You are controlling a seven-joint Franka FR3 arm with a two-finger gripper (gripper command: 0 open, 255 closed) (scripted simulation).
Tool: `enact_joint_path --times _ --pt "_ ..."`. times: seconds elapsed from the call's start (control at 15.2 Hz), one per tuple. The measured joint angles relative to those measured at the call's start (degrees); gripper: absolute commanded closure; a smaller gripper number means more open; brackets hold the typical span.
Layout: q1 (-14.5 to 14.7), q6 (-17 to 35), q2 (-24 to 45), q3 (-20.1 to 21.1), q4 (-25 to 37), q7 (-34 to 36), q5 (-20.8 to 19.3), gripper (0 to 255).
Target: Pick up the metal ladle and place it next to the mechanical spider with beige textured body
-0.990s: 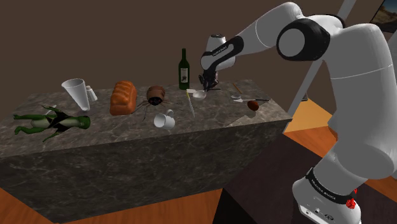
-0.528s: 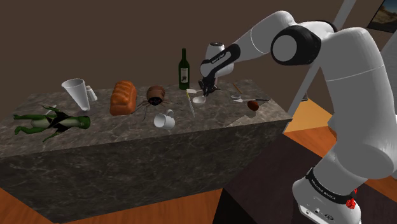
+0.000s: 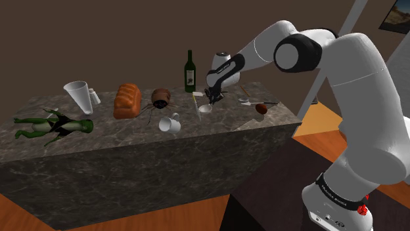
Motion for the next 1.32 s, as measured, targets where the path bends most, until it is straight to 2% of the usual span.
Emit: enact_joint_path --times 0.66,1.12,1.19,1.32 --pt "-0.40 3.96 6.31 0.39 2.37 -0.05 0.29 255" --pt "-0.35 4.34 6.81 0.41 2.50 0.03 0.31 255" --pt "-0.35 4.34 6.81 0.41 2.50 0.03 0.31 0" --pt "-0.35 4.34 6.81 0.41 2.50 0.03 0.31 0"
